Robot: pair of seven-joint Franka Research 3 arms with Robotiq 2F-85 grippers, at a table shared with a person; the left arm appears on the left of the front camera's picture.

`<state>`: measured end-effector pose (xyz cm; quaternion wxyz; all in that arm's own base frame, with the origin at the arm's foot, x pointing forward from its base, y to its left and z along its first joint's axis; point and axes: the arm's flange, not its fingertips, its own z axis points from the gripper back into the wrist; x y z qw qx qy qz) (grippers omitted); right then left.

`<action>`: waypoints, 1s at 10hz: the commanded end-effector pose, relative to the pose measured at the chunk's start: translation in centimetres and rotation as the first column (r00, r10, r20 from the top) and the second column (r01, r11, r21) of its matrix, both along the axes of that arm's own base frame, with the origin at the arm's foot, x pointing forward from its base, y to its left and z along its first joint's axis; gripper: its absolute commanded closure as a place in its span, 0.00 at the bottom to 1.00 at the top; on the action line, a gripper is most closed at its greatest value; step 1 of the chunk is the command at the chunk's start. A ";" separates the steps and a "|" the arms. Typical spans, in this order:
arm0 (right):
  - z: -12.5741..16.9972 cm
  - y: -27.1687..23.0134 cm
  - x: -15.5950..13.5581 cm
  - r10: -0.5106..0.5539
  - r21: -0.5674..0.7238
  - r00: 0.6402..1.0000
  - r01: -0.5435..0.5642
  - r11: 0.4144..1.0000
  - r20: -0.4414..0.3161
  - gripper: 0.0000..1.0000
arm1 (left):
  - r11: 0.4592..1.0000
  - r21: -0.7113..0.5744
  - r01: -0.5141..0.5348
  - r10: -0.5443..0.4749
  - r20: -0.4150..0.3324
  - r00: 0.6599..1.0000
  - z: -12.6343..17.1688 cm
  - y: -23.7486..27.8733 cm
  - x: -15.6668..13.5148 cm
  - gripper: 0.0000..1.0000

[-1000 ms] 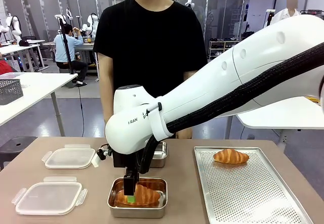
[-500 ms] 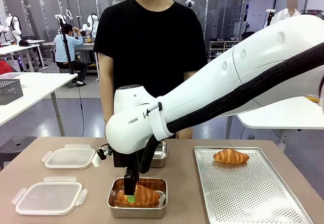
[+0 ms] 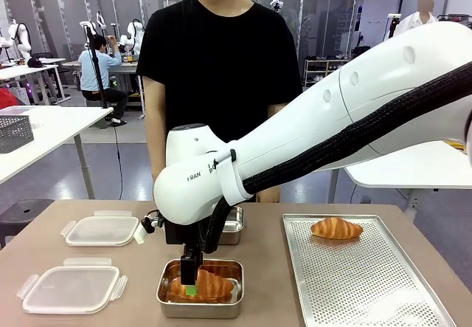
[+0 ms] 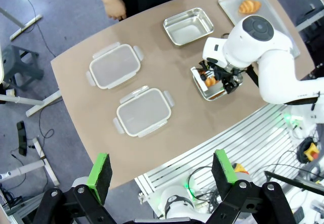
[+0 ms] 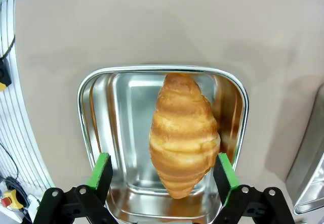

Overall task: Place the bread into the airtight container.
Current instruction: Pick up a Butter Roll and place it into an empty Airtight Container.

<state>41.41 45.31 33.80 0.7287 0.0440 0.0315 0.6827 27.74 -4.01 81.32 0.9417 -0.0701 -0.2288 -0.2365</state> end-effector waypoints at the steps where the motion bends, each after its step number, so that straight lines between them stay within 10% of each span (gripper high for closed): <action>1: 0.1 0.1 -0.1 0.001 0.000 1.000 -0.001 1.000 0.001 0.00 | 1.000 -0.001 0.004 -0.004 -0.001 1.000 -0.1 0.1 -0.1 0.00; 5: 0.0 0.0 0.0 0.000 0.000 1.000 0.000 1.000 0.000 0.00 | 1.000 -0.001 0.004 -0.004 -0.001 1.000 -0.1 0.1 -0.1 0.00; 10: 12.5 -10.1 -2.0 -0.286 0.042 0.958 0.286 0.957 -0.014 0.00 | 1.000 -0.001 0.004 -0.004 -0.001 1.000 -0.1 0.1 -0.1 0.00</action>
